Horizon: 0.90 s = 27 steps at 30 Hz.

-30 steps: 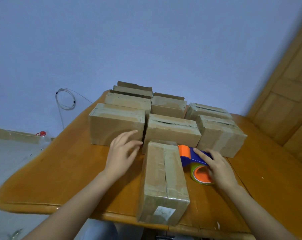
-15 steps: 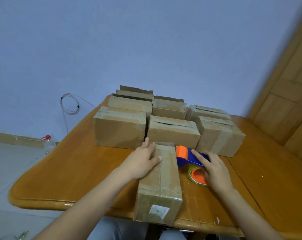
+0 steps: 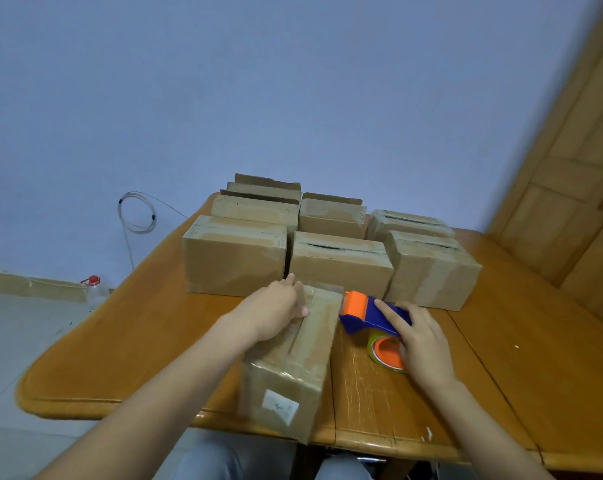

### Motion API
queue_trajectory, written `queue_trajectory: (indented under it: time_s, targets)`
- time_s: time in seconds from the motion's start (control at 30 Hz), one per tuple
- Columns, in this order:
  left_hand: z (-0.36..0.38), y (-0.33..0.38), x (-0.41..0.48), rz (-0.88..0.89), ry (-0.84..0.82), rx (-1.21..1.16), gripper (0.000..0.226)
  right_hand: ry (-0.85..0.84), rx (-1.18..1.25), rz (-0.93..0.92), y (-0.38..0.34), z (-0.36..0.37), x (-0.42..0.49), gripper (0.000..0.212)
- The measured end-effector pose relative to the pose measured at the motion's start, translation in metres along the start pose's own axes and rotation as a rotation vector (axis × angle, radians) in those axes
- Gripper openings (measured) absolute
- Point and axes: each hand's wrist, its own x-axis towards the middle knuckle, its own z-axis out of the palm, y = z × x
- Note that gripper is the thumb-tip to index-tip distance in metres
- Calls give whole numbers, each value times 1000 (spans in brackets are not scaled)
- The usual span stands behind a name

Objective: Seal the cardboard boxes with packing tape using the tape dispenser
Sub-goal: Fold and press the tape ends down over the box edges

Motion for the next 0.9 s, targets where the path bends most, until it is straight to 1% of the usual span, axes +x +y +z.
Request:
queue_trajectory:
  time_s: [0.07, 0.13, 0.27, 0.4, 0.47, 0.53, 0.6, 0.73, 0.83, 0.9]
  targets:
    - [-8, -13, 2, 28, 42, 0, 55, -4, 10, 18, -12, -2, -1, 96]
    - [-15, -20, 1, 17, 78, 40, 58, 0, 19, 55, -28, -4, -3, 94]
    - [-11, -5, -13, 45, 179, 125, 56, -23, 30, 142, -62, -7, -9, 95]
    - [12, 13, -16, -11, 109, 136, 71, -66, 47, 203, -88, -11, -11, 91]
    - [18, 11, -10, -59, 98, 107, 72, -121, 61, 195, -93, -17, -9, 89]
    - [19, 3, -7, -79, 114, 80, 69, -214, 85, 164, -91, -24, -6, 82]
    - [19, -7, -7, -49, 134, 62, 66, -320, 189, 167, -83, -26, -4, 76]
    - [16, -18, -9, 10, 120, 9, 62, -375, 224, 150, -78, -26, 2, 78]
    - [15, -14, -11, -11, 196, -61, 53, -426, 180, 126, -77, -28, 5, 77]
    - [13, -9, -11, -58, 244, -91, 50, -457, 165, 120, -77, -28, 6, 79]
